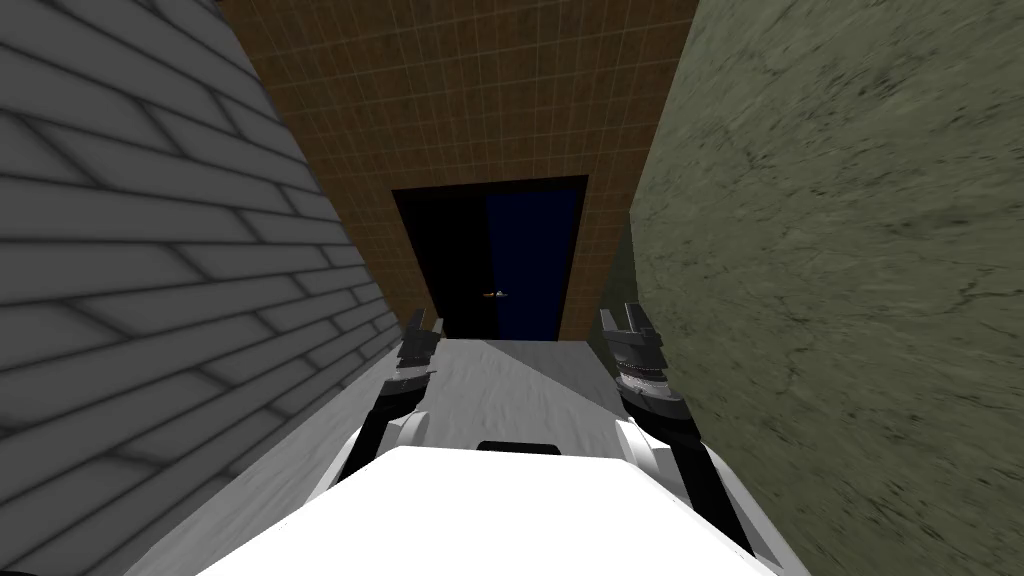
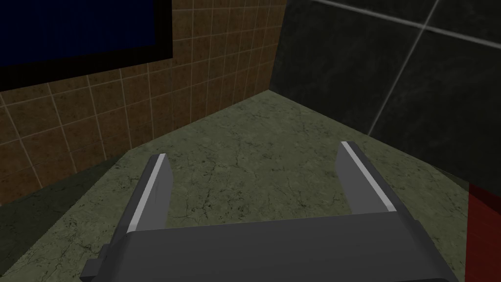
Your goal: Pull the door open
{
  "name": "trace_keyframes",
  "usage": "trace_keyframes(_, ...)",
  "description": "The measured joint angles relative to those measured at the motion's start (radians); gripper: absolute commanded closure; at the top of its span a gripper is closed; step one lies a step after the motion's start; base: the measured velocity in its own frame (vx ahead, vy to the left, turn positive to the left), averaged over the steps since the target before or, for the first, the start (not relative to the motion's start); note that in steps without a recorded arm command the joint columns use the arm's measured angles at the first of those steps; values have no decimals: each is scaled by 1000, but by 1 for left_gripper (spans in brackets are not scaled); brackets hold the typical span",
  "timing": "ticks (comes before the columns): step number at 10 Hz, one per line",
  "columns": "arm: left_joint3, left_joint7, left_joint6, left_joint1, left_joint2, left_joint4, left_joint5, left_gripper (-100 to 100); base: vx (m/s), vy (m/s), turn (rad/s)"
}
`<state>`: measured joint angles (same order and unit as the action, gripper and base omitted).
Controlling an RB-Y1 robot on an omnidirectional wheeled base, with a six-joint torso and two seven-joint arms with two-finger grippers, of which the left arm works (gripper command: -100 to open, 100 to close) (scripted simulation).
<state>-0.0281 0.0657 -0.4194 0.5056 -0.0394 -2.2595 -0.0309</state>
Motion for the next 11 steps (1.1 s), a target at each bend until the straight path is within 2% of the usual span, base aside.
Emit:
trace_keyframes(6,5,-5,-47,-6,-34,116,47,-100,180,20,-57)
trace_keyframes(8,12,-9,-73,-7,-45,172,65,-100,211,30,-66)
trace_keyframes(11,19,-16,-98,-16,-59,246,93,-100,165,30,-75)
